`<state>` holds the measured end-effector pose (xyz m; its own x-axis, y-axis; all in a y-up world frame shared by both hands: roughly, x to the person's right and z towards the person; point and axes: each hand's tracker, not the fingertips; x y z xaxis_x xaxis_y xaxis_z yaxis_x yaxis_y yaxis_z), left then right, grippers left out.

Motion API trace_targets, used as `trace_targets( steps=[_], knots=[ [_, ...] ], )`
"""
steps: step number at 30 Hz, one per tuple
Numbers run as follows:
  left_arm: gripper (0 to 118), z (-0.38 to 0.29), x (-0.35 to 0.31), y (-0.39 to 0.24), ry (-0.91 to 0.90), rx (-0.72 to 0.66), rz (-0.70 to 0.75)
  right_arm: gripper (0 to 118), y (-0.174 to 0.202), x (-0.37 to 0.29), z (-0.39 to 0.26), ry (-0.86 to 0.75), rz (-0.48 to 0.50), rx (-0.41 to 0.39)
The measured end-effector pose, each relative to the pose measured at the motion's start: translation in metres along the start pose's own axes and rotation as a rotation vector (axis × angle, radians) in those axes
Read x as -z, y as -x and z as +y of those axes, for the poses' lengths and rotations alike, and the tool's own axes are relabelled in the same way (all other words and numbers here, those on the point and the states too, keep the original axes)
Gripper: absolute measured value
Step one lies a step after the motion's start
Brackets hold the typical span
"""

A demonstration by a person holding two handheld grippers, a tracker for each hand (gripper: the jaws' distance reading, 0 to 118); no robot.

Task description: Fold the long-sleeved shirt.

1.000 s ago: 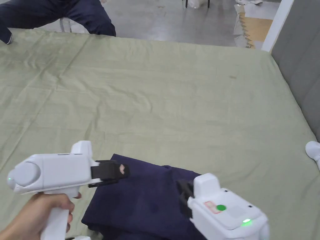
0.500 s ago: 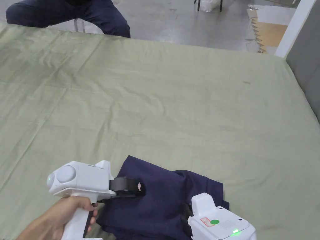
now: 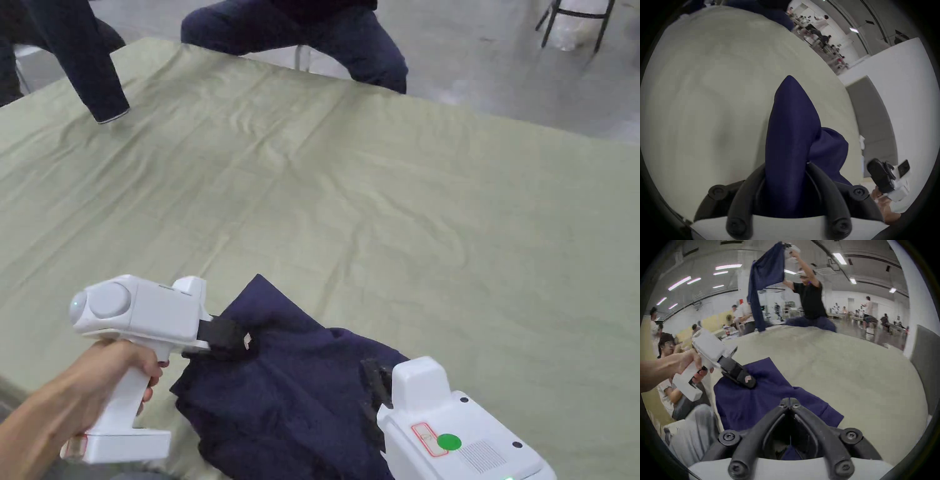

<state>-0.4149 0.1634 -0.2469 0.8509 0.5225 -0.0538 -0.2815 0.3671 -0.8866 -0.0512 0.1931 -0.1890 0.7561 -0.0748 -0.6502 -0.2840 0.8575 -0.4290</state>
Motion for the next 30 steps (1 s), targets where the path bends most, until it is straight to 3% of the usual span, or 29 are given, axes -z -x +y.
trace_targets(
  steps=[5,10,12,13,15,18,20,24,25,26,27,28,30],
  knots=[
    [25,0.051,-0.056,0.092,-0.025,-0.136,0.128,0,0.052,0.083,0.05,-0.022,0.099,-0.035],
    [26,0.077,-0.064,0.156,-0.013,-0.243,0.284,0,0.084,0.146,0.074,0.011,0.172,-0.062],
    [29,0.074,-0.062,0.163,-0.017,-0.208,0.268,0,0.085,0.156,0.076,0.032,0.185,-0.074],
    [45,0.07,-0.062,0.159,-0.012,-0.186,0.237,0,0.084,0.158,0.077,0.034,0.186,-0.066],
    [95,0.066,-0.068,0.146,-0.035,-0.112,0.291,0,0.082,0.156,0.078,0.045,0.21,-0.044],
    [111,0.052,-0.094,0.119,-0.208,0.004,0.394,0,0.077,0.137,0.082,0.017,0.206,-0.044],
    [104,0.044,-0.108,0.087,-0.313,-0.001,0.457,0,0.073,0.119,0.084,-0.007,0.208,-0.036],
    [105,0.01,-0.12,0.002,-0.525,0.133,0.647,0,0.059,0.074,0.088,-0.085,0.17,-0.058],
    [98,0.0,-0.118,-0.018,-0.577,0.14,0.644,0,0.053,0.062,0.089,-0.106,0.153,-0.051],
    [81,-0.014,-0.117,-0.044,-0.662,0.142,0.644,0,0.045,0.046,0.089,-0.14,0.14,-0.045],
    [52,-0.026,-0.112,-0.068,-0.744,0.143,0.612,0,0.038,0.03,0.09,-0.171,0.107,-0.047],
    [10,-0.033,-0.104,-0.08,-0.788,0.163,0.593,0,0.028,0.013,0.089,-0.198,0.08,-0.037],
    [8,-0.047,-0.088,-0.121,-0.856,0.235,0.496,0,0.004,-0.024,0.087,-0.247,0.025,-0.004]
  ],
)
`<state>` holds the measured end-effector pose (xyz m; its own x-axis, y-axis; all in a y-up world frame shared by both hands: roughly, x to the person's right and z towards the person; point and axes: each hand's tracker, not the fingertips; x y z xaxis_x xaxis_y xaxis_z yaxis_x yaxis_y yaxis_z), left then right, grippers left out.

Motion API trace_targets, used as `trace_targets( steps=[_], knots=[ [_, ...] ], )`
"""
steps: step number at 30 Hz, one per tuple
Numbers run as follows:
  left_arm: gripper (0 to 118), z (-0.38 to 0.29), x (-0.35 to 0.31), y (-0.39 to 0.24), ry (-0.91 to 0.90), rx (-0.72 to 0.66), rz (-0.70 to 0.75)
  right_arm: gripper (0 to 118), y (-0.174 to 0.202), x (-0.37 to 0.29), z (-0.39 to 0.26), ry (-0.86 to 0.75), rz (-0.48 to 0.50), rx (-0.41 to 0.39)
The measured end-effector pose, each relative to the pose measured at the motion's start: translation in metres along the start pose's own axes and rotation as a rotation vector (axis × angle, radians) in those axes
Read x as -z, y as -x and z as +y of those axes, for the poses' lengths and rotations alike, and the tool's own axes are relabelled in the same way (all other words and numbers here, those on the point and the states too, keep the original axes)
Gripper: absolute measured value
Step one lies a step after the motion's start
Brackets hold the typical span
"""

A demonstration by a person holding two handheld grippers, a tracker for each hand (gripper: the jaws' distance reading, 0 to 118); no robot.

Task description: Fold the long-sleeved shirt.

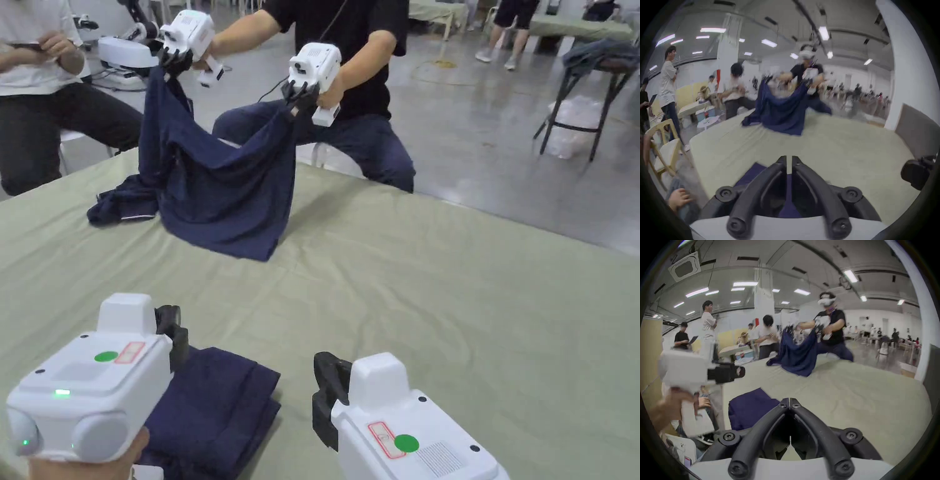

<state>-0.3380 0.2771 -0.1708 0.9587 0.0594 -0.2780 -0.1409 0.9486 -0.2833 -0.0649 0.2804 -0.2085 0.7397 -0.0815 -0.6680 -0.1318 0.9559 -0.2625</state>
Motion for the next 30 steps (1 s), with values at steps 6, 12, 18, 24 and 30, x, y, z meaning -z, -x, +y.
trace_targets(
  steps=[6,12,18,24,30],
  knots=[
    [4,0.022,-0.021,-0.143,-0.085,0.088,-0.242,0,-0.09,-0.126,0.029,-0.136,-0.363,-0.055],
    [3,0.04,-0.033,-0.241,-0.114,0.124,-0.443,0,-0.174,-0.213,0.03,-0.161,-0.716,-0.006],
    [3,0.053,-0.046,-0.276,-0.144,0.146,-0.495,0,-0.191,-0.242,0.027,-0.188,-0.784,0.019],
    [15,0.057,-0.055,-0.271,-0.162,0.102,-0.521,64,-0.185,-0.247,0.034,-0.234,-0.745,0.027],
    [111,0.057,-0.06,-0.263,-0.234,0.088,-0.464,118,-0.177,-0.24,0.037,-0.251,-0.772,-0.006]
  ],
)
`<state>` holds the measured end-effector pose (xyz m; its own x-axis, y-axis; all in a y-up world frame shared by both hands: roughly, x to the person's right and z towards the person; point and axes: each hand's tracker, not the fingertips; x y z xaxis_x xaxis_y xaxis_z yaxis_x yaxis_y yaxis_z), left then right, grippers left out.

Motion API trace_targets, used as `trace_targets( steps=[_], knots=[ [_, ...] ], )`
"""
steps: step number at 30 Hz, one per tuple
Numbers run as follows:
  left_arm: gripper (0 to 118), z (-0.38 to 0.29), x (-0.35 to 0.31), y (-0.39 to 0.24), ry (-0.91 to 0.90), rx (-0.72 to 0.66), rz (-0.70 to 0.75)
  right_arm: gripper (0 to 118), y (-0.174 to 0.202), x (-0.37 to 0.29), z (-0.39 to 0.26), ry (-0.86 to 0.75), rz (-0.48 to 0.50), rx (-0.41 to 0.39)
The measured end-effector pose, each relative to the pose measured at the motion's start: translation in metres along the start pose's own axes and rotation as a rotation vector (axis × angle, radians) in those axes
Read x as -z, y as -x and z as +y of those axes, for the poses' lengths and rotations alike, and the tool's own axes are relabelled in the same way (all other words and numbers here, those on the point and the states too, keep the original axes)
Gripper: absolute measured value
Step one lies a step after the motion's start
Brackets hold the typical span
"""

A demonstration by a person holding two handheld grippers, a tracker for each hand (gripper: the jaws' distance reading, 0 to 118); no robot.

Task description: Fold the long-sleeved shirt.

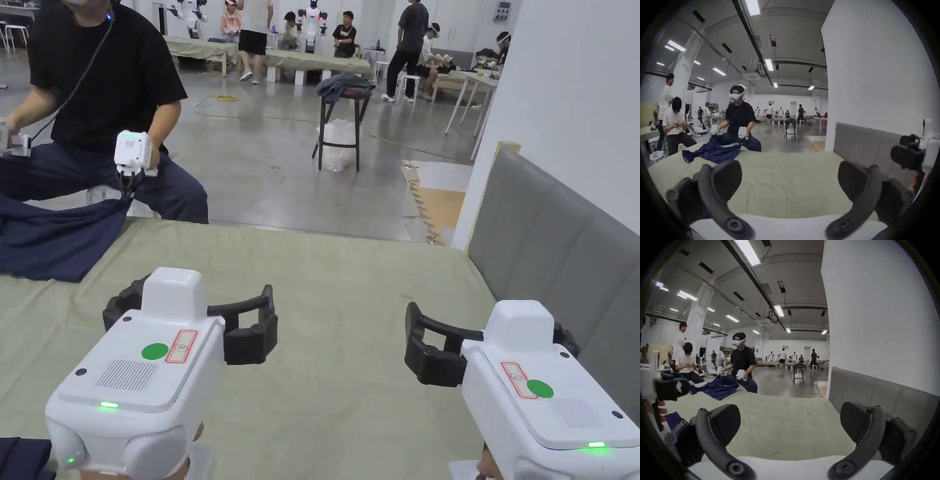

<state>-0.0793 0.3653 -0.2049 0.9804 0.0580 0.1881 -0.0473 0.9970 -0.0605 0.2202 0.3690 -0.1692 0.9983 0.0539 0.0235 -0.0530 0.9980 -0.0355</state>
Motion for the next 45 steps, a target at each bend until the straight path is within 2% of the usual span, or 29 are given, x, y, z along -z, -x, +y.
trace_targets(
  steps=[4,8,20,45],
  knots=[
    [111,0.0,0.001,0.005,0.001,-0.004,0.013,118,0.002,0.0,-0.002,-0.003,-0.013,-0.035],
    [111,-0.002,0.0,0.008,0.002,-0.003,0.023,118,-0.004,0.0,-0.001,-0.023,-0.019,-0.01],
    [111,0.003,-0.002,0.014,-0.013,0.009,0.027,118,-0.009,0.005,-0.001,-0.026,-0.036,-0.034],
    [111,0.011,0.005,0.016,-0.018,0.017,0.055,118,-0.017,0.006,-0.005,-0.02,-0.052,-0.023]
  ],
)
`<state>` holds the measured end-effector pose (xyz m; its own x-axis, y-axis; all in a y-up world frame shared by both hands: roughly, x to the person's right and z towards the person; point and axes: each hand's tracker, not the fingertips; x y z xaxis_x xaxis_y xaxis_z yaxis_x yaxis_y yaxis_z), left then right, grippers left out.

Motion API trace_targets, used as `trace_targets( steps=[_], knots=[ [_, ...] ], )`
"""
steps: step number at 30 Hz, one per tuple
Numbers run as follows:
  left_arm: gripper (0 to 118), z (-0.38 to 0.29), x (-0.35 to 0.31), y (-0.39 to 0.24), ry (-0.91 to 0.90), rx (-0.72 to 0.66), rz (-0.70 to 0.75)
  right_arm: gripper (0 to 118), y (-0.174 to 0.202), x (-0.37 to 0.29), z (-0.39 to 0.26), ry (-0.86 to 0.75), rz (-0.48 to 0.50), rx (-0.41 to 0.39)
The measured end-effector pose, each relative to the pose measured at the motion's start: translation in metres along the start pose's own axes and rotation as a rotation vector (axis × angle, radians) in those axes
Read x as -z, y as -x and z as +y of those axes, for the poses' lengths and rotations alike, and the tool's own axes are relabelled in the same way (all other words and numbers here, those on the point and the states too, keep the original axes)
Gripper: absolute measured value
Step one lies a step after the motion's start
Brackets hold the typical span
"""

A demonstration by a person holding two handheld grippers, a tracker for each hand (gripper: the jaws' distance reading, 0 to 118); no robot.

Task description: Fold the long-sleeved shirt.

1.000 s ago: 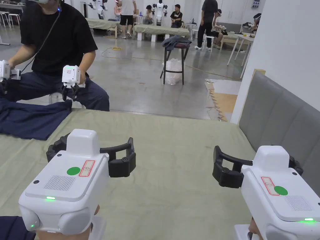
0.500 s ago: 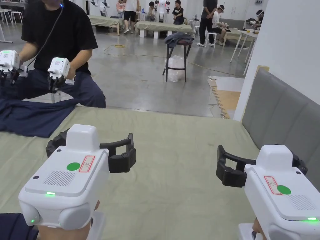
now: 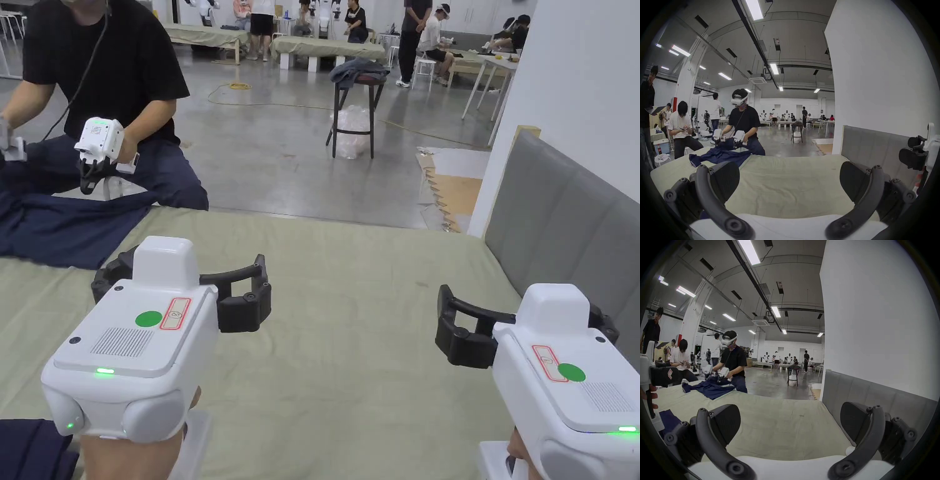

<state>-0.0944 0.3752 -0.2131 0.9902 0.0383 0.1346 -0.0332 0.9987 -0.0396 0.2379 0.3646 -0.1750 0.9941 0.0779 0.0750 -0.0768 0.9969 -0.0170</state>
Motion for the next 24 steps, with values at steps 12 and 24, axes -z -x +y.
trace_targets(
  steps=[12,24],
  knots=[
    [111,0.0028,0.0034,0.0001,-0.01,-0.006,0.053,118,-0.0018,0.001,0.0035,-0.005,0.0,0.003],
    [111,0.0071,-0.0011,-0.0024,-0.05,0.019,0.041,118,0.002,0.0012,0.0026,0.0,0.003,-0.006]
  ],
)
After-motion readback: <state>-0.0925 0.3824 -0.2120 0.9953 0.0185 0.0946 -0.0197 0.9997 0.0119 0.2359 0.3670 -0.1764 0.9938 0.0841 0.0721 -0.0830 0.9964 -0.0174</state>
